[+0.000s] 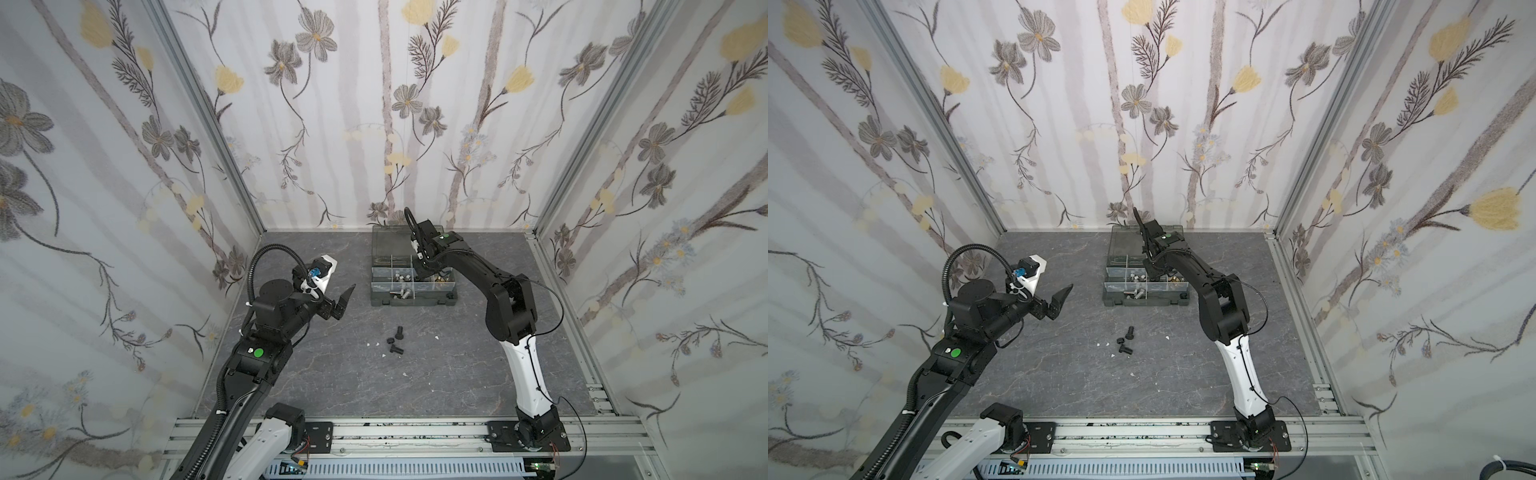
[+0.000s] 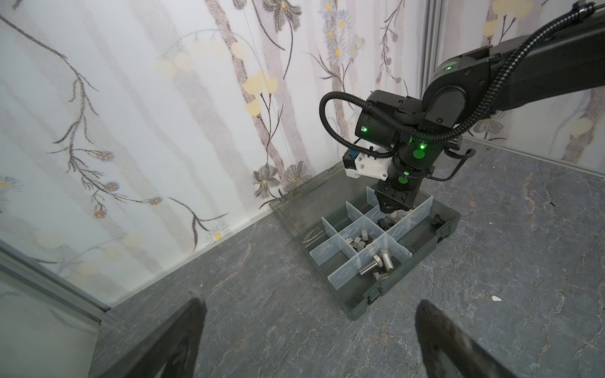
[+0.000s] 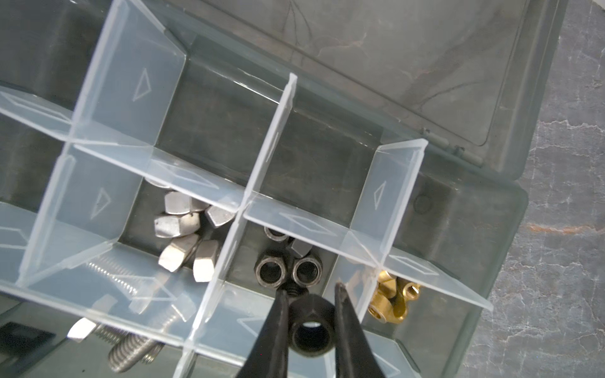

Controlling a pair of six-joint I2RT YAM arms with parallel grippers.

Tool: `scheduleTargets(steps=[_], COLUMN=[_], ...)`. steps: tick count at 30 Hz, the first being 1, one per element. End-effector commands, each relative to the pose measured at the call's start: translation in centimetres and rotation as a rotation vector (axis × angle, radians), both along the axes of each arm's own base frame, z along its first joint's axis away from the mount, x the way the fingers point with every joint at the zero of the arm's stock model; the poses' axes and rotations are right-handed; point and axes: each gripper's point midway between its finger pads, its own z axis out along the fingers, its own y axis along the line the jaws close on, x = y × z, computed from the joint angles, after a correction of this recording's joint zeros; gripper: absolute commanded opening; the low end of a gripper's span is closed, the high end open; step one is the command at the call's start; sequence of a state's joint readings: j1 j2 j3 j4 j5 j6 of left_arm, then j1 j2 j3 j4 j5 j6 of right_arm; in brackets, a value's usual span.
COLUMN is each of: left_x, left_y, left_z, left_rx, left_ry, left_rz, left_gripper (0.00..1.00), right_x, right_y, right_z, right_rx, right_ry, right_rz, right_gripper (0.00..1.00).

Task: Sort the screws and nuts into containers
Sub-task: Place the nut into the container.

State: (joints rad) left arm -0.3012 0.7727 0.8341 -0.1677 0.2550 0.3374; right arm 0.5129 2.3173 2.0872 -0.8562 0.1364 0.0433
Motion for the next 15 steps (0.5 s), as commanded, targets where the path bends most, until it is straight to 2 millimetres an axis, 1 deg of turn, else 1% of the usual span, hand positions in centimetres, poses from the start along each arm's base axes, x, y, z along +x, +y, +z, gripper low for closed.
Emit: scheduleTargets(steps=[1,6,9,11,15], left_x=[0.2,0.2,0.2,0.3,0.3], left_y=[0.1,0.2,0.2,0.2,0.2], left_z=[0.8,0.6,0.6,0.5,0.4], left_rx=[0.000,0.002,0.004,0.005,0.005], left_ry=[-0.034,-0.031,-0.032,-0.028,-0.025], left_rz=[0.007,0.011,0.013,0.013,0.013], left_gripper=[1.00,1.00,1.00,1.00,1.00], right_x=[0.1,0.0,0.0,0.0,0.0], right_y=[0.0,0.0,-0.1,-0.1,0.0], right_z=[-0.6,-1.4,-1.8,-1.8,-1.1], right_rx=[-0.004,-0.010,-0.015,-0.016,-0.017], right_ry=[0.012,0.028,0.033,0.033,0.021], right_rz=[0.011,0.015,0.013,0.013,0.015], right_gripper=[0.16,0.16,0.19,0.20,0.23])
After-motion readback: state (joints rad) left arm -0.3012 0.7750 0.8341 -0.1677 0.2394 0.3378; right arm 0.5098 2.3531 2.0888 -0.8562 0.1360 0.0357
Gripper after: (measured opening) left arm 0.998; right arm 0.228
